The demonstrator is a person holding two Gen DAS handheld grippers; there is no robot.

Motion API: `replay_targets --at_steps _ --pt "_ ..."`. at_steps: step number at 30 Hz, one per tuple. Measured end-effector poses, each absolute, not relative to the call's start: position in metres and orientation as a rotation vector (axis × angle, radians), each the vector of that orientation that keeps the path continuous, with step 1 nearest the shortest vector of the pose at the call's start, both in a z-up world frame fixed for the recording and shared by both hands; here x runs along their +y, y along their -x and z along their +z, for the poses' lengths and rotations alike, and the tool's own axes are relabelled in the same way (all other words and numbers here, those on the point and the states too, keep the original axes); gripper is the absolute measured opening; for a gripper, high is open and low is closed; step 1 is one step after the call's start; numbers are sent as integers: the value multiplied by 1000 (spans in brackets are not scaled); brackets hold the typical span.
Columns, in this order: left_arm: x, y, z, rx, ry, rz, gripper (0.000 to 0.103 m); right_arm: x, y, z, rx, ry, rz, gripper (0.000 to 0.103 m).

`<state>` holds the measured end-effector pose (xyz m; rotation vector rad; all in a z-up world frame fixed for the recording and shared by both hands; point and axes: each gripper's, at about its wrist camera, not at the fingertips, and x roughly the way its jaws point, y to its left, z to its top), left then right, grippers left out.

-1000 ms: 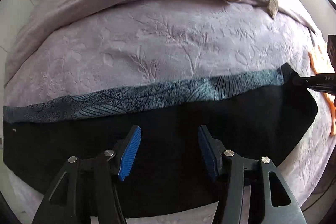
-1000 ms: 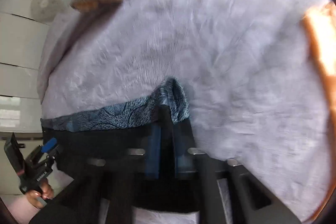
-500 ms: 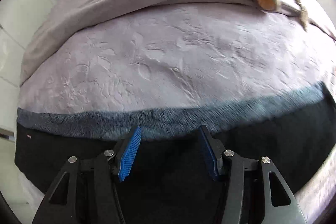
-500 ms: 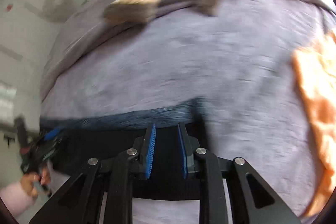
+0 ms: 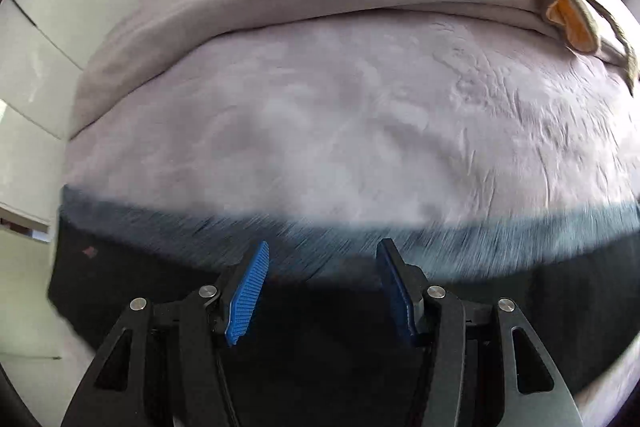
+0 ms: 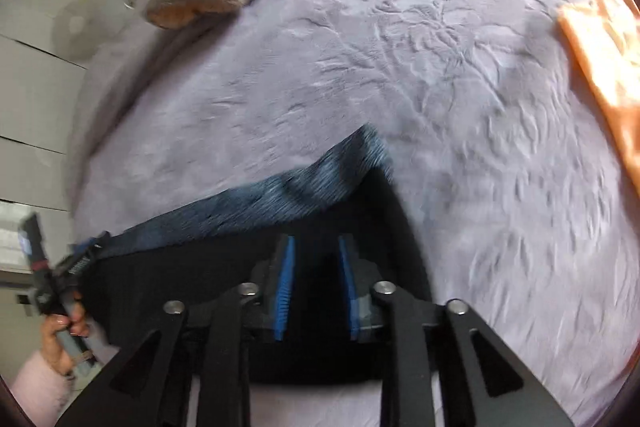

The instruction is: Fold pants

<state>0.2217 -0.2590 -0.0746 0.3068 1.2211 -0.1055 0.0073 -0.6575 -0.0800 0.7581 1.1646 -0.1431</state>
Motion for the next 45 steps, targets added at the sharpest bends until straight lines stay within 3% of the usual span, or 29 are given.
replay_targets --at_steps 5,13,16,19,20,21,27,28,29,34,41,45 --pt "-193 -188 -62 1271 -275 -52 58 -582 16 -64 1146 -872 87 30" --pt "-103 -194 -72 1285 -272 -14 58 -408 -3 -95 1224 -1036 344 31" --pt "-70 -218 -85 1245 -335 0 58 -342 -22 -112 1243 -1105 387 40" --pt "-24 -238 -104 1255 -311 31 58 -297 -21 -123 1255 -1124 398 41" --pt "-13 -243 -110 1266 -279 23 65 -284 -26 -127 1252 -1136 397 41" --pt "-6 -245 -113 1264 -262 23 81 -273 -29 -130 1241 -1149 393 41" --pt "15 -249 -121 1254 -196 -61 83 -256 -44 -140 1172 -1213 305 41" --pt "18 -250 -121 1257 -189 -70 83 -259 -45 -140 1170 -1231 298 37" --pt "20 -251 -121 1257 -184 -81 83 -260 -47 -138 1166 -1245 281 8" --pt "24 -251 -124 1239 -182 -111 83 -262 -52 -89 1092 -1077 294 6" --pt "13 -234 -103 1210 -269 -98 82 -263 -24 -133 1341 -1016 149 12" --pt "-15 -202 -75 1161 -293 -234 82 -284 -14 -80 1267 -851 160 12"
